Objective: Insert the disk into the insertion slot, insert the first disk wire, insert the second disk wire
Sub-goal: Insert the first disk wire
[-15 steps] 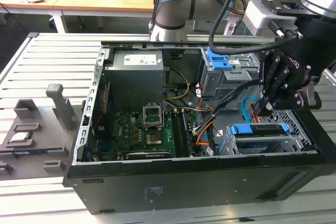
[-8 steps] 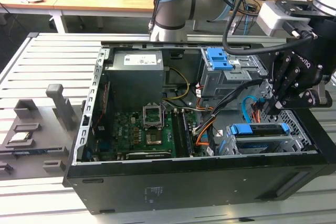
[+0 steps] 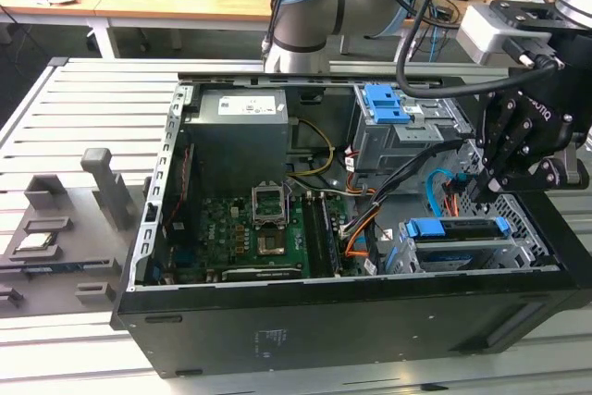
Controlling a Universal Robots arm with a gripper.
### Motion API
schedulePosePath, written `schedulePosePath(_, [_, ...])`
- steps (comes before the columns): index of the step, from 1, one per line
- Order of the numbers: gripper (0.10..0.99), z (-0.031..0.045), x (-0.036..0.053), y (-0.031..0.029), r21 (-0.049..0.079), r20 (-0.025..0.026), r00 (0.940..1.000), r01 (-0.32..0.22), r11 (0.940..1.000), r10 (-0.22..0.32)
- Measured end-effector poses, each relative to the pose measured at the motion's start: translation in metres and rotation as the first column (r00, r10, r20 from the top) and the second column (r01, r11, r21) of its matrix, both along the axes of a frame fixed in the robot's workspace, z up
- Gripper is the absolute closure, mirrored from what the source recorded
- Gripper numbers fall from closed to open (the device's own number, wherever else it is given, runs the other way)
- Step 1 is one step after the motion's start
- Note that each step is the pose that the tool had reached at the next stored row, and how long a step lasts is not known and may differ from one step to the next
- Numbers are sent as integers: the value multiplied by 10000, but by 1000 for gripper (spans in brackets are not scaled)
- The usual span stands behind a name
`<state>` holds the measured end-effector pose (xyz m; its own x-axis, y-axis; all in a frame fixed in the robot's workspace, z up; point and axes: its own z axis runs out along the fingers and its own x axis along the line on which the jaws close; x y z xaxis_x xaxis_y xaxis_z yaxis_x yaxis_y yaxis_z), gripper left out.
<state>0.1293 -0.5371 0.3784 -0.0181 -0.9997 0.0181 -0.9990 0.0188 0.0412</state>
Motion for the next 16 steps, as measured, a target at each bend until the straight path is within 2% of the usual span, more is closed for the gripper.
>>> schedulePosePath(2, [980, 0, 12, 1, -1, 0, 10000, -3, 10000, 3])
schedulePosePath(3, [980, -3, 67, 35, -1, 0, 10000, -1, 10000, 1])
schedulePosePath(6, [980, -19, 152, 176, -3, -3, 10000, 0, 10000, 0])
schedulePosePath(7, [980, -31, 172, 244, -2, -3, 10000, 0, 10000, 0])
schedulePosePath(9, [980, -93, 181, 366, -4, -7, 10000, 1, 10000, -1])
schedulePosePath(11, [980, -127, 181, 390, -6, -8, 10000, 1, 10000, -1])
schedulePosePath(15, [980, -132, 182, 393, -9, -8, 10000, -1, 10000, 1])
schedulePosePath(16, [914, -132, 182, 393, -10, -8, 10000, 0, 10000, 0])
